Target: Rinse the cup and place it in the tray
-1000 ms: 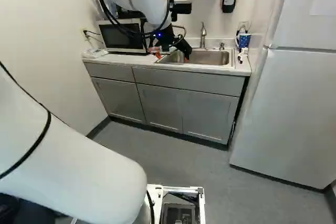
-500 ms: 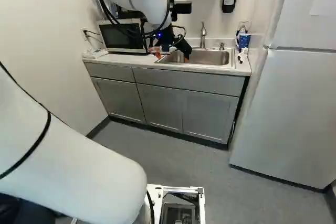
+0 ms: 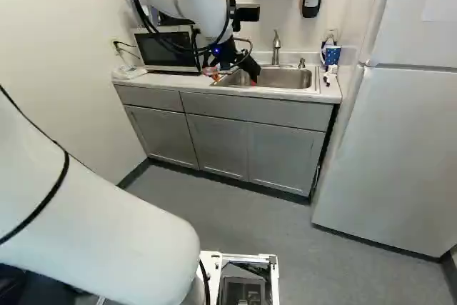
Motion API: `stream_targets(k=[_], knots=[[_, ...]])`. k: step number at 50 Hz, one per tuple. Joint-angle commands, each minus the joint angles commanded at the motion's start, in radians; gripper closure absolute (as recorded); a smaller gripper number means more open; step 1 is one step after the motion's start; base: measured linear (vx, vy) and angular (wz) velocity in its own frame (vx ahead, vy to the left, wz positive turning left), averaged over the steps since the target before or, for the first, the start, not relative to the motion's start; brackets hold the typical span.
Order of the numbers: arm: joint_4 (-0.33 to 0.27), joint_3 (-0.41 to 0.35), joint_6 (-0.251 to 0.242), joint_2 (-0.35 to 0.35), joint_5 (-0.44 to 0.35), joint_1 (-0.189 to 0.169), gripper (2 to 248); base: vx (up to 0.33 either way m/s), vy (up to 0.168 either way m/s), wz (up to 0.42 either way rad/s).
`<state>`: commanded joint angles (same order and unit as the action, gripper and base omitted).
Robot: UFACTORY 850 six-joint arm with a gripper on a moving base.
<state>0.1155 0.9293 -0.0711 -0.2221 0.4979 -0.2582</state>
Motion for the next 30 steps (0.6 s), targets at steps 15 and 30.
stream_targets(k=[15, 30], knots=[[-0.005, -0.038, 0.003, -0.003, -0.062, 0.012, 3, 0.000, 0.000, 0.000], [-0.013, -0.093, 0.008, -0.006, -0.151, 0.028, 3, 0.000, 0.000, 0.000]])
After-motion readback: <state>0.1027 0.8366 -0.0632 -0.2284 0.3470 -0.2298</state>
